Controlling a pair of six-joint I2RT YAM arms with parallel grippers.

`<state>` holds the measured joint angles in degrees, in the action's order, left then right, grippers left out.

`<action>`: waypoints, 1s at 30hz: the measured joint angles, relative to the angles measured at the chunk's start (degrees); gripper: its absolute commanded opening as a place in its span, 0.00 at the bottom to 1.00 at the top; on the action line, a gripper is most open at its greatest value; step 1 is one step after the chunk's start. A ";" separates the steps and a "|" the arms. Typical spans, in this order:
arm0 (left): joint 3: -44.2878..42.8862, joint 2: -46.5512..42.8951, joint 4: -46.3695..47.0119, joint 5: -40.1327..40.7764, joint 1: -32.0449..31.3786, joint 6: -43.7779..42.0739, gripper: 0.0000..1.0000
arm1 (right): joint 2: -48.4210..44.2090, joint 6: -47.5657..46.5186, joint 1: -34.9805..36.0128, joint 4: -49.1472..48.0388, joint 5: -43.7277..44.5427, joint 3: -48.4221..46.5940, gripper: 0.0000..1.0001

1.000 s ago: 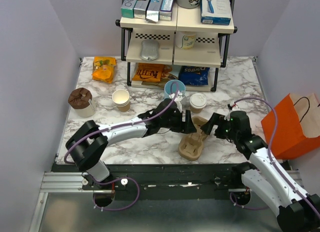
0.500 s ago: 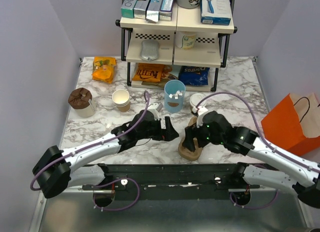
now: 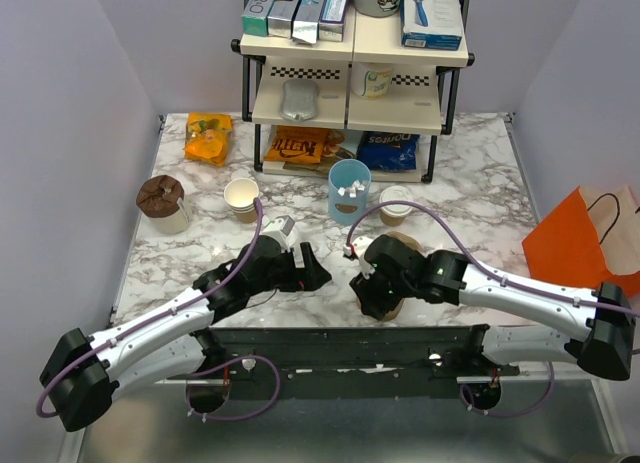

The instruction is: Pack the takeout coffee

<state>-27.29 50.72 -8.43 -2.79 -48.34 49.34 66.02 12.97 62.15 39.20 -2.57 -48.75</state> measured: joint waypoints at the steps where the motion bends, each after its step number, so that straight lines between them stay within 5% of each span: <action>1: 0.00 -0.04 -0.04 -0.02 0.00 -0.02 0.99 | 0.15 -0.02 0.07 0.11 0.39 -0.07 0.53; 7: 0.00 0.24 -0.17 -0.02 0.00 -0.07 0.99 | 1.38 -0.22 0.15 0.39 1.88 -0.07 0.52; 14: -0.02 1.31 -0.26 -0.09 0.02 -0.09 0.99 | 2.29 -1.09 0.15 0.35 1.75 -0.07 0.36; 23: -0.02 1.73 -0.24 -0.44 0.02 -0.26 0.99 | 3.15 -1.14 0.15 0.35 1.57 -0.26 0.36; 30: -0.02 1.73 -0.24 -0.46 0.02 -0.35 0.99 | 3.54 -1.46 0.15 0.31 1.11 -0.92 0.13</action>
<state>-27.31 52.45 -8.67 -3.25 -48.31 48.99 69.56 11.51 62.30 39.51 -1.45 -49.67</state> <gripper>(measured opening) 0.990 0.267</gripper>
